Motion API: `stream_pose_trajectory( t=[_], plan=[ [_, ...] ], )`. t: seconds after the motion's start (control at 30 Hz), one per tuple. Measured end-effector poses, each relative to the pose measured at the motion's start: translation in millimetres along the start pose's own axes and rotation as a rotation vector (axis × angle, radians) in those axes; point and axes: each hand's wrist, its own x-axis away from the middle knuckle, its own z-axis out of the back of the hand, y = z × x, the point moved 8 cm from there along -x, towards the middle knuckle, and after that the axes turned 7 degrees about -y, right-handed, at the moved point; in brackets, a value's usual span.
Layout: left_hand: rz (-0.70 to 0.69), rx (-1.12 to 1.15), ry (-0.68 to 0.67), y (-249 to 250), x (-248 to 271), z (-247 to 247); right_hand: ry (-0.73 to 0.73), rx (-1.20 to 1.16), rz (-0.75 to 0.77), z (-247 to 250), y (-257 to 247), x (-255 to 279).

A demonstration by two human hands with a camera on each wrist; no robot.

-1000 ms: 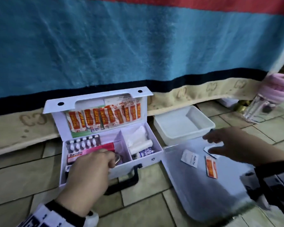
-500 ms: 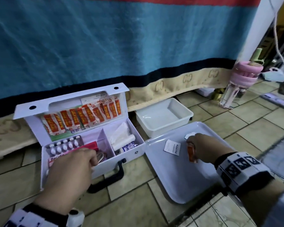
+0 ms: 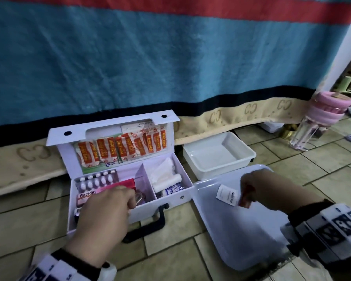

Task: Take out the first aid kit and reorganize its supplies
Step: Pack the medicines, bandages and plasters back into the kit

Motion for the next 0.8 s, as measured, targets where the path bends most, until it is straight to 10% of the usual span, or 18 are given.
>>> stream_pose_trajectory(
  t=[0.33,0.53,0.8],
  plan=[
    [0.053,-0.152,-0.07,20.5,-0.1,11.2,0.193,-0.345,0.499,53.4,-160.2,-48.5],
    [0.034,-0.164,-0.11,16.7,-0.4,8.9,0.678,-0.479,0.571,106.6,-179.5,-66.0],
    [0.042,-0.137,-0.162,11.4,-7.5,5.5,0.538,-0.144,0.548,115.8,-216.6,-90.3]
  ],
)
